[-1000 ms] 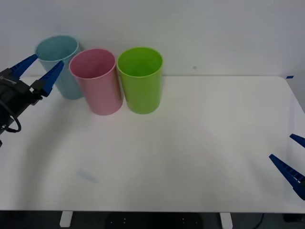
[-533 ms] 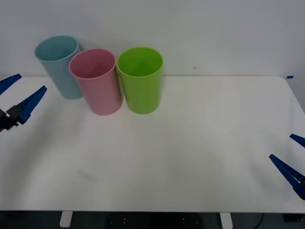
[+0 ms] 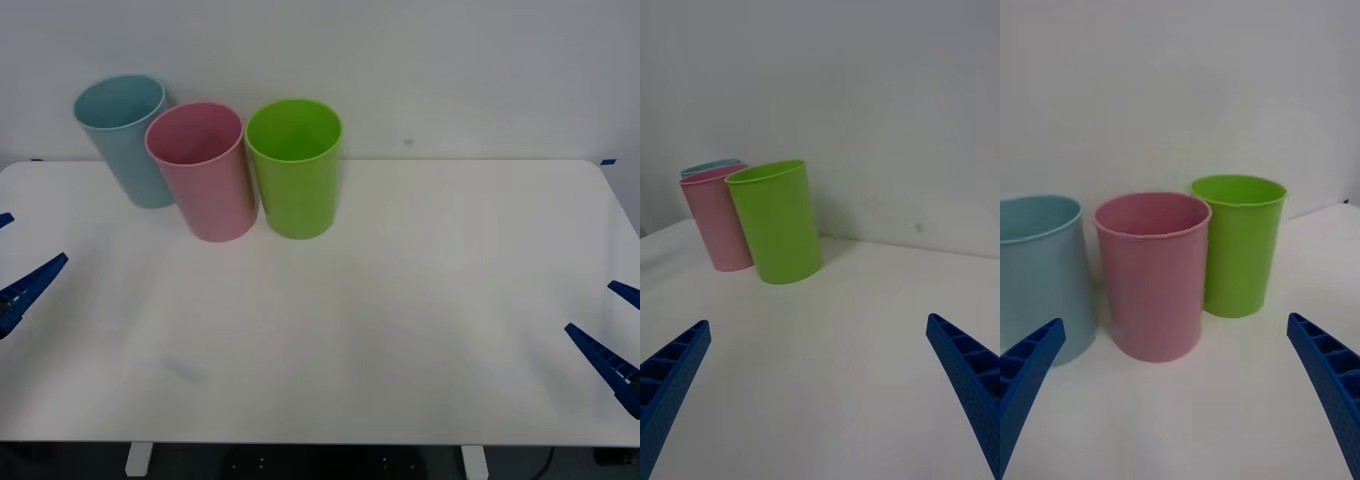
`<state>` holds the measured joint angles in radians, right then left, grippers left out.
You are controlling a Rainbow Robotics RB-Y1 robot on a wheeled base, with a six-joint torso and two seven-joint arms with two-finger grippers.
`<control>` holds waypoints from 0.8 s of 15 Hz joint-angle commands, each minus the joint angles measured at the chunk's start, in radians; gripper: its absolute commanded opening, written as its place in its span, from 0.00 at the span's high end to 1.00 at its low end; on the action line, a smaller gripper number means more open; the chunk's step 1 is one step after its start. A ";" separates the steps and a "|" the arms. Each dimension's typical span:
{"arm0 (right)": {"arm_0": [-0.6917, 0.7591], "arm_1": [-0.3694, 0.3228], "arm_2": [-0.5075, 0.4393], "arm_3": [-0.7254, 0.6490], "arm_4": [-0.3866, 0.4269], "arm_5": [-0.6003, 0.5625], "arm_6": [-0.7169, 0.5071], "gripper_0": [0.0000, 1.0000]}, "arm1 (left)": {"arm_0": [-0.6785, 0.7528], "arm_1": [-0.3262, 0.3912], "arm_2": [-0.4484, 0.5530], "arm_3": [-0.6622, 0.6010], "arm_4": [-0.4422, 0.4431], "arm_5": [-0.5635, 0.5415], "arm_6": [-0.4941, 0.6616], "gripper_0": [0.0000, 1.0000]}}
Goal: Grasp the object on the table and drop it into the matching bin: aluminum can to the light blue bin, PET bottle to the pink bin.
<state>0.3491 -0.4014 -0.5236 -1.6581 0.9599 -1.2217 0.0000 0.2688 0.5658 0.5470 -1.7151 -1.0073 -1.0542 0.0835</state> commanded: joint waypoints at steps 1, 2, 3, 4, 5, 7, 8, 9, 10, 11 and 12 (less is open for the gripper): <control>0.000 0.000 0.000 0.000 0.000 0.000 0.000 0.00 | 0.053 0.000 -0.007 0.000 0.029 -0.012 -0.053 0.00; 0.000 0.000 0.000 0.000 0.000 0.000 0.000 0.00 | 0.069 0.000 -0.005 0.000 0.033 -0.026 -0.060 0.00; 0.000 0.000 0.000 0.000 0.000 0.000 0.000 0.00 | 0.082 0.000 -0.004 0.000 0.036 -0.033 -0.067 0.00; 0.000 0.000 0.000 0.000 0.000 0.000 0.000 0.00 | 0.096 0.000 -0.005 0.000 0.042 -0.039 -0.074 0.00; 0.000 0.000 0.000 0.000 0.000 0.000 0.000 0.00 | 0.113 0.000 -0.007 0.000 0.044 -0.050 -0.083 0.00; 0.000 0.000 0.000 0.000 0.000 0.000 0.000 0.00 | 0.130 -0.001 -0.010 0.000 0.049 -0.063 -0.096 0.00; 0.000 0.000 0.000 0.000 0.000 0.000 0.000 0.00 | 0.142 -0.001 -0.013 0.000 0.050 -0.069 -0.102 0.00; 0.000 0.000 0.000 0.000 0.000 0.000 0.000 0.00 | 0.147 0.000 -0.013 0.000 0.056 -0.072 -0.103 0.00; 0.000 0.000 0.000 0.000 0.000 0.000 0.000 0.00 | 0.150 0.000 -0.015 0.000 0.058 -0.075 -0.103 0.00; 0.000 0.000 0.000 0.000 0.000 0.000 0.000 0.00 | 0.155 0.000 -0.015 0.002 0.059 -0.079 -0.105 0.00; 0.000 0.000 0.000 0.000 0.000 0.000 0.000 0.00 | 0.156 -0.001 -0.015 0.000 0.059 -0.082 -0.103 0.00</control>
<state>0.3491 -0.4014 -0.5236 -1.6581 0.9599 -1.2217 0.0000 0.4234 0.5657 0.5324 -1.7143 -0.9482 -1.1341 -0.0208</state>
